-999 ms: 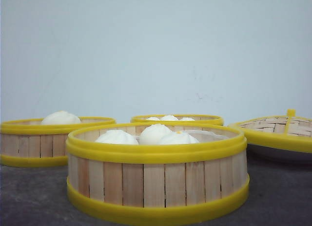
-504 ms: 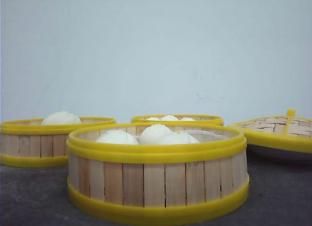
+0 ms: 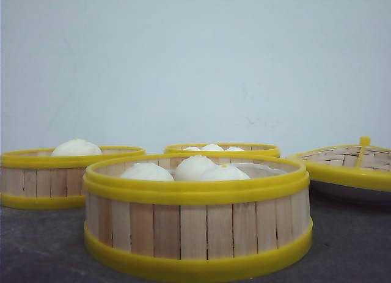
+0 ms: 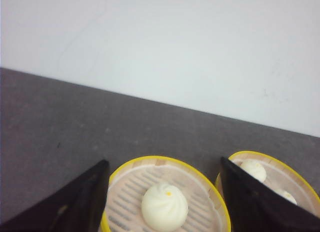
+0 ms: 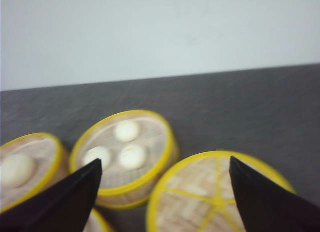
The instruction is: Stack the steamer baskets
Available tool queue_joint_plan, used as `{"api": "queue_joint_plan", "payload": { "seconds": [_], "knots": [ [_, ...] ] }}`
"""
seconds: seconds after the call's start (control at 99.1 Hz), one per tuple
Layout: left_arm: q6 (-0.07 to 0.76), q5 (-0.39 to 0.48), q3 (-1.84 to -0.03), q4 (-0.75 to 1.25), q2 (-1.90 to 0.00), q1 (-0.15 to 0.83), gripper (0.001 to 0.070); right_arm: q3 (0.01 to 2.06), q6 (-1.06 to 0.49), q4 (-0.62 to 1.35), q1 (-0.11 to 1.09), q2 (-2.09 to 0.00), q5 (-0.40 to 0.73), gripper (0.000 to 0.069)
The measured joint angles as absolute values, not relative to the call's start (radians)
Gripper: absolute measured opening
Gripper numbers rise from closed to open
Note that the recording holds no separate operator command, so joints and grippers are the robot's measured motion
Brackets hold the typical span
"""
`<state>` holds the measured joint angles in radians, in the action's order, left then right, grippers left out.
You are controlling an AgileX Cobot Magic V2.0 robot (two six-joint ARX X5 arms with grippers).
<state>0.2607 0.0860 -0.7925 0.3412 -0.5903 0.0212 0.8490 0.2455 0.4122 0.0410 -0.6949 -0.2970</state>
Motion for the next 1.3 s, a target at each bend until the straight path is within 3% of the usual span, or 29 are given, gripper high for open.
{"api": "queue_joint_plan", "payload": {
  "seconds": [0.303, 0.575, 0.888, 1.18, 1.301],
  "knots": [
    [0.255, 0.111, -0.793, 0.348, -0.599, 0.067, 0.0439, 0.879, 0.365, 0.225, 0.076, -1.076, -0.417, 0.0523],
    [0.255, 0.111, -0.793, 0.348, -0.599, 0.122, 0.0439, 1.165, 0.346, 0.244, 0.147, -1.494, -0.413, 0.0523],
    [0.255, 0.111, -0.793, 0.361, -0.599, 0.159, 0.0439, 1.475, 0.266, 0.360, 0.231, -1.828, -0.234, 0.0518],
    [0.255, 0.111, -0.793, 0.394, -0.598, 0.207, 0.0439, 1.503, 0.258, 0.353, 0.250, -1.961, -0.106, 0.0446],
    [0.255, 0.111, -0.793, 0.401, -0.590, 0.229, 0.0439, 1.503, 0.258, 0.326, 0.250, -1.997, -0.093, 0.0366]
  ]
}}
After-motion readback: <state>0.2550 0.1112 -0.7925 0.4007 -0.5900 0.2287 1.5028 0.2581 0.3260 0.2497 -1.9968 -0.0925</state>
